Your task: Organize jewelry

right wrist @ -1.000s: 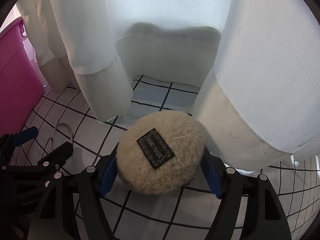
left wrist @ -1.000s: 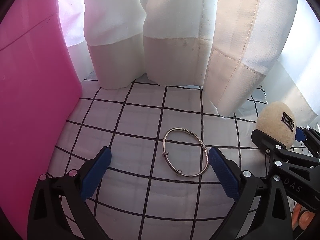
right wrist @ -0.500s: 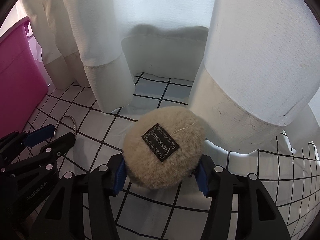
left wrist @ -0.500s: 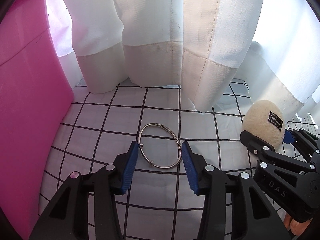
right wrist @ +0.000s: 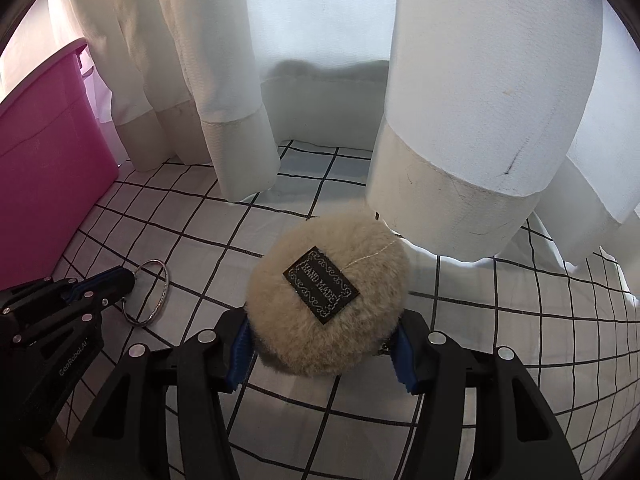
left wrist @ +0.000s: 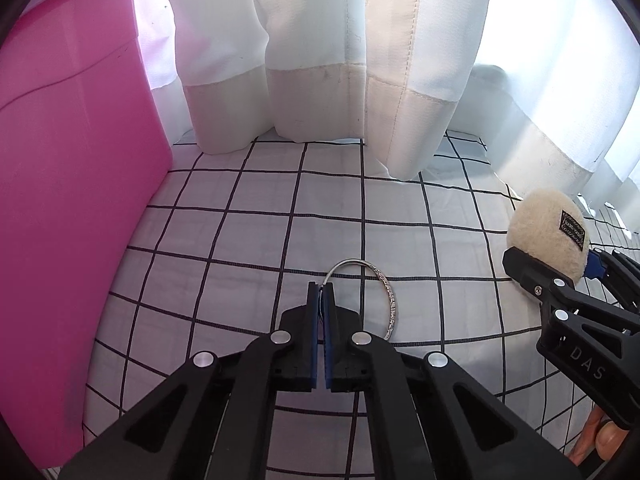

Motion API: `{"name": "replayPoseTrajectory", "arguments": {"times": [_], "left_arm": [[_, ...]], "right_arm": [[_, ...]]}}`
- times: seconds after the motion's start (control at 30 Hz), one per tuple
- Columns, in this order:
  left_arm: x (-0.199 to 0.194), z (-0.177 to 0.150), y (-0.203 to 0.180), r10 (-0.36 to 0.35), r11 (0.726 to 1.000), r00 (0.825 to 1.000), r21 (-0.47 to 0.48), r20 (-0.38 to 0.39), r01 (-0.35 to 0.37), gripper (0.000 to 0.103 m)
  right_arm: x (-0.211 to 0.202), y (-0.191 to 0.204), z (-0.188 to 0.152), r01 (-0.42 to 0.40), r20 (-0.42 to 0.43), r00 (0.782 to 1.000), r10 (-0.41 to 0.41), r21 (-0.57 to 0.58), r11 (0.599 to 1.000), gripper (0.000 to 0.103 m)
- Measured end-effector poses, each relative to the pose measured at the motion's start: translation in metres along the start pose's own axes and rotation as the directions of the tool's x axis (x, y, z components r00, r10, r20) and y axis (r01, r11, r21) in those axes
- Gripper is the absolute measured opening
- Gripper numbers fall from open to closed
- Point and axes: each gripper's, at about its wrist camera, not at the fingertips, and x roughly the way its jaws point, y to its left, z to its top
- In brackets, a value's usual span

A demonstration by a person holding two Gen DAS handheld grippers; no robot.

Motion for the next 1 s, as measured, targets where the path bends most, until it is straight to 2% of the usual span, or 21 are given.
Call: {"name": "replayPoseTrajectory", "arguments": {"times": [0.17,0.37,0.5,0.57,0.8,0.9,0.93,0.97,1.0], "left_arm": [[-0.015,-0.016,0.014,-0.011,1.0,1.0,-0.023,0.004,0.011,0.002],[-0.018,-0.02,0.026,-0.043,0.997,0.999,-0.064,0.016,0.044,0.002],[-0.02,-0.021,0.035,-0.088,0.99,0.996,-0.108,0.02,0.09,0.002],[-0.022,-0.021,0.036,-0.083,0.99,0.996,-0.111,0.027,0.085,0.002],[-0.012,-0.022,0.037,-0.097,0.988,0.995,-0.122,-0.021,0.094,0.006],[-0.012,-0.022,0.035,-0.092,0.99,0.996,-0.113,-0.022,0.089,0.022],[-0.013,-0.021,0.034,-0.087,0.991,0.996,-0.109,-0.018,0.084,0.046],[-0.014,-0.021,0.033,-0.073,0.991,0.997,-0.109,-0.01,0.071,0.082],[-0.017,-0.022,0.033,-0.052,0.992,0.999,-0.115,0.01,0.053,0.094]], "right_arm": [[0.001,-0.004,0.001,-0.008,-0.015,1.0,0.008,0.002,1.0,0.054],[-0.016,-0.008,-0.001,-0.018,0.0,1.0,0.018,-0.003,1.0,0.054],[-0.023,-0.009,-0.003,-0.023,0.004,1.0,0.023,0.002,1.0,0.054],[-0.026,-0.013,-0.003,-0.028,0.003,1.0,0.028,0.007,1.0,0.054],[-0.028,-0.014,-0.005,-0.03,0.006,1.0,0.03,0.02,0.999,0.054],[-0.027,-0.015,-0.005,-0.028,0.006,1.0,0.028,0.026,0.999,0.054],[-0.027,-0.016,-0.005,-0.028,0.007,1.0,0.028,0.029,0.999,0.054],[-0.028,-0.017,-0.005,-0.028,0.008,1.0,0.028,0.033,0.999,0.055],[-0.028,-0.018,-0.005,-0.029,0.01,1.0,0.029,0.036,0.999,0.054]]}}
